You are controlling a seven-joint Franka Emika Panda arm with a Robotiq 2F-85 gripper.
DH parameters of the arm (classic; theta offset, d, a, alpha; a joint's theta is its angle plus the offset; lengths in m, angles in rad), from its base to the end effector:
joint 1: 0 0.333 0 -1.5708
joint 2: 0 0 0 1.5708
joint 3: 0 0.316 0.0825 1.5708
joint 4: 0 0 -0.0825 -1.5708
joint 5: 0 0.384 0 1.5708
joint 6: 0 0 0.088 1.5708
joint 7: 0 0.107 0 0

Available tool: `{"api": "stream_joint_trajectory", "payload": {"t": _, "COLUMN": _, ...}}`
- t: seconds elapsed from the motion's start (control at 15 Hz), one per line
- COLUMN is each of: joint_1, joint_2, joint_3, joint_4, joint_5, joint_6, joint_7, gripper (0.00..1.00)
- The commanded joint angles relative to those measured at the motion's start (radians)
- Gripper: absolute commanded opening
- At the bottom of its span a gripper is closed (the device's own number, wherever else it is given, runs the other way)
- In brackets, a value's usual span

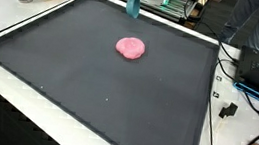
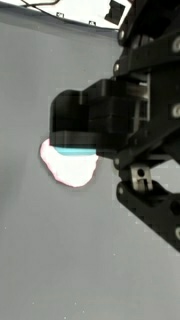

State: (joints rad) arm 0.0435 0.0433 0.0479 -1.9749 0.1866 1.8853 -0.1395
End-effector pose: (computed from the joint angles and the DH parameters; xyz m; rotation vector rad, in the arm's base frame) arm 0.5481 0.0639 0.4369 -2.9475 -0.2382 0.1904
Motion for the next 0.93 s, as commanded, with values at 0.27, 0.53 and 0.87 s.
{"api": "stream_joint_trajectory", "payload": {"t": 0.27, "joint_1": -0.026, "joint_2": 0.009, "joint_3": -0.025, "joint_4": -0.009, "joint_5": -0.017, "joint_6": 0.004, "joint_7": -0.013, "gripper": 0.25}}
{"api": "stream_joint_trajectory", "payload": {"t": 0.53, "joint_1": -0.093, "joint_2": 0.052, "joint_3": -0.076, "joint_4": -0.008, "joint_5": 0.115, "joint_6": -0.003, "joint_7": -0.145, "gripper": 0.25}}
{"api": "stream_joint_trajectory", "payload": {"t": 0.87, "joint_1": -0.188, "joint_2": 0.135, "joint_3": -0.119, "joint_4": -0.012, "joint_5": 0.291, "joint_6": -0.008, "joint_7": -0.342, "gripper": 0.25}}
